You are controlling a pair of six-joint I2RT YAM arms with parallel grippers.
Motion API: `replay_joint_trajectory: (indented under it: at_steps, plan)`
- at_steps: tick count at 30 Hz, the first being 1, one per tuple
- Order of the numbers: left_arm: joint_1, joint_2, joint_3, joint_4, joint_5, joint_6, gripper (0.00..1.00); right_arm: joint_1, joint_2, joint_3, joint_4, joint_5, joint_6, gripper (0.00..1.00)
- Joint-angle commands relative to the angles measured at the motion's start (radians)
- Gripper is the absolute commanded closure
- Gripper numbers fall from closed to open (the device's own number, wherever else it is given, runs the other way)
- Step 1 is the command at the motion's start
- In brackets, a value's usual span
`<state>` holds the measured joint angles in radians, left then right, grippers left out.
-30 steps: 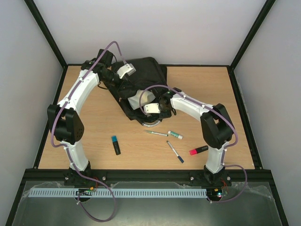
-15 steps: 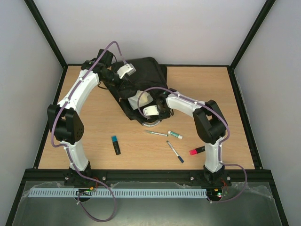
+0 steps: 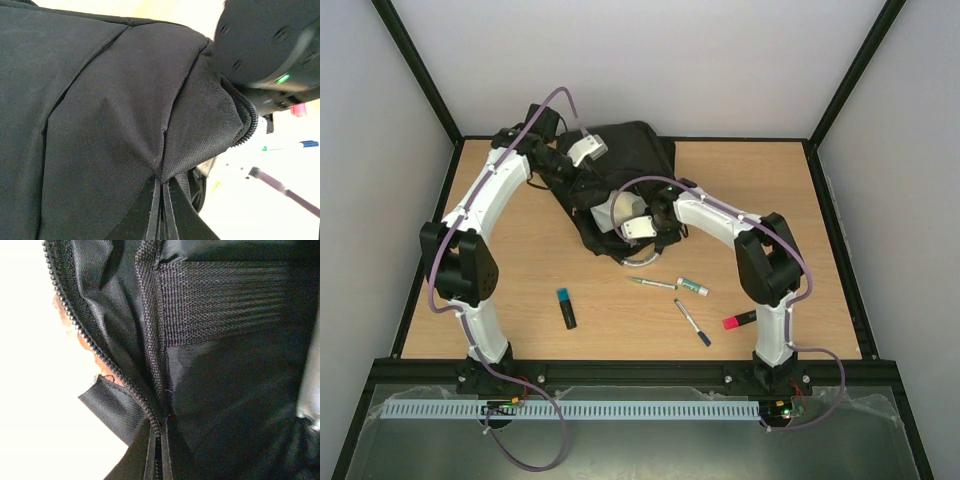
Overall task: Pack the student bag
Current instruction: Adjust the student bag at the center of the board.
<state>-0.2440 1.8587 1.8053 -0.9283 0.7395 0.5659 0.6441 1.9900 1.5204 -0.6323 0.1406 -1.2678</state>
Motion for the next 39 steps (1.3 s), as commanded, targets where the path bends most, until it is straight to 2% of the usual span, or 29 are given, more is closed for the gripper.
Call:
replay_joint_trajectory:
  at_steps: [1,5,10,13,16,20,22,31,35,39]
  plan:
    - [0.025,-0.005,0.039,0.016,0.004,0.037,0.98,0.002,-0.133,0.13,-0.114,-0.068,0.033,0.99]
    - [0.065,0.057,0.121,-0.047,-0.057,0.125,0.98,-0.006,-0.22,0.194,-0.121,-0.116,0.067,0.99]
    - [0.133,0.189,0.392,-0.161,-0.072,0.162,0.98,-0.027,-0.271,0.228,-0.099,-0.186,0.165,0.99]
    - [0.146,0.21,0.493,-0.157,-0.064,0.161,0.98,-0.033,-0.265,0.243,-0.108,-0.19,0.212,0.99]
    - [0.144,0.152,0.475,-0.07,-0.039,0.135,0.98,-0.036,-0.264,0.275,-0.112,-0.203,0.26,0.99]
    - [0.143,0.065,0.416,0.112,-0.037,0.042,0.98,-0.046,-0.255,0.41,-0.114,-0.234,0.328,0.99]
    - [0.144,0.064,0.43,0.149,-0.055,0.014,0.98,-0.059,-0.253,0.443,-0.096,-0.247,0.362,0.99]
    - [0.146,0.081,0.465,0.229,-0.189,-0.035,0.98,-0.069,-0.278,0.348,-0.151,-0.272,0.389,0.99]
    - [0.145,0.088,0.461,0.233,-0.186,-0.04,0.98,-0.069,-0.322,0.243,-0.164,-0.263,0.364,0.99]
    - [0.144,0.063,0.469,0.279,-0.16,-0.068,0.98,-0.069,-0.353,0.234,-0.16,-0.246,0.373,0.99]
